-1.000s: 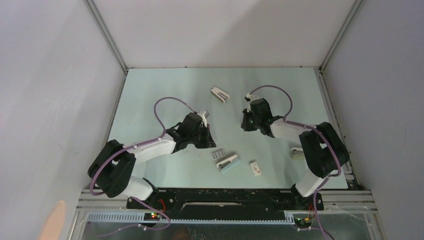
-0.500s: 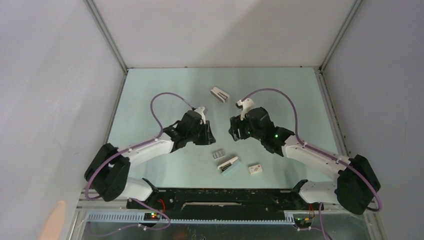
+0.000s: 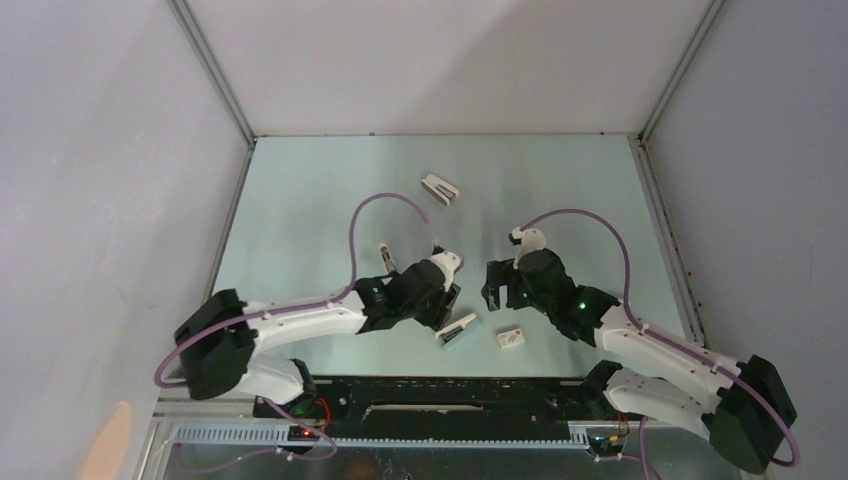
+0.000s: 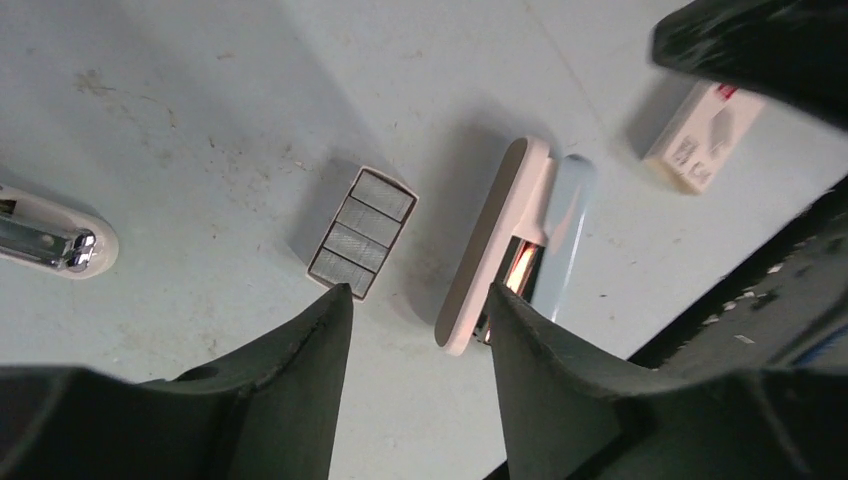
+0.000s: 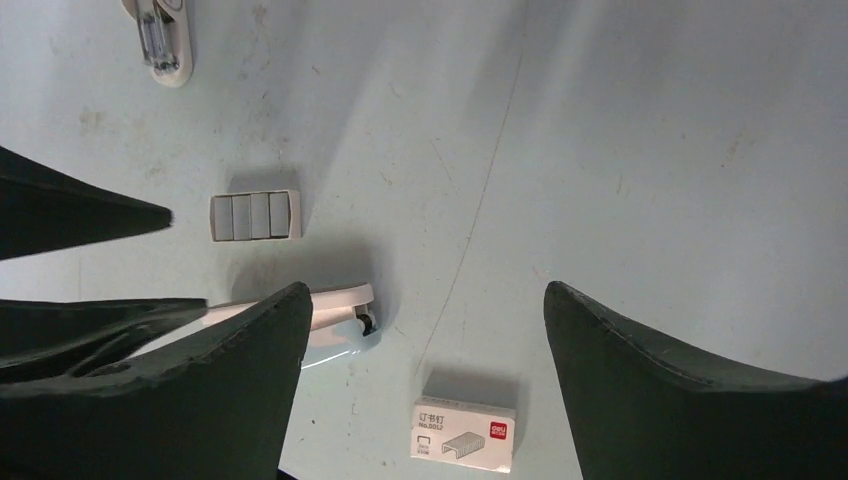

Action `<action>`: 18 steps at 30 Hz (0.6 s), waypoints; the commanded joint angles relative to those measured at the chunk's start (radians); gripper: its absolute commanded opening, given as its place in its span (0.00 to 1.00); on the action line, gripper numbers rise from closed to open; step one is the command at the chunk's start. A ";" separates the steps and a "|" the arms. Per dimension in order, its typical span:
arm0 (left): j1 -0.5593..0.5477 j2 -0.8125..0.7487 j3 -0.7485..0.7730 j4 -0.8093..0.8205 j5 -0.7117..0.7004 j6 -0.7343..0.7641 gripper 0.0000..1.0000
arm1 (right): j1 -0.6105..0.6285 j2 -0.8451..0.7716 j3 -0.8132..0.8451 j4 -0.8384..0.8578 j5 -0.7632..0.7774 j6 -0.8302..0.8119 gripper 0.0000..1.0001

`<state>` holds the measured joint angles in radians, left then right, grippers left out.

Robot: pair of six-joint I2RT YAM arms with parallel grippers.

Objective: Load the staples into the stapler

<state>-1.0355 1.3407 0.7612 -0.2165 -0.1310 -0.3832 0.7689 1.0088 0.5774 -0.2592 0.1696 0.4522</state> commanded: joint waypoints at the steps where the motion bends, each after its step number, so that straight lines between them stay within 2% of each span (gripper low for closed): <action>1: -0.039 0.091 0.096 -0.042 -0.067 0.081 0.54 | -0.016 -0.082 -0.036 0.017 0.054 0.072 0.89; 5: -0.054 0.154 0.135 -0.054 -0.042 0.098 0.47 | -0.029 -0.126 -0.054 0.002 0.067 0.076 0.89; 15: -0.078 0.259 0.203 -0.101 0.035 0.150 0.46 | -0.052 -0.136 -0.071 0.000 0.067 0.073 0.89; 18: -0.078 0.289 0.219 -0.127 0.040 0.160 0.43 | -0.054 -0.136 -0.073 0.002 0.068 0.067 0.89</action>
<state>-1.1088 1.5982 0.9405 -0.3065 -0.1120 -0.2646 0.7212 0.8822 0.5060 -0.2745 0.2108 0.5137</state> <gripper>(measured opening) 0.445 0.892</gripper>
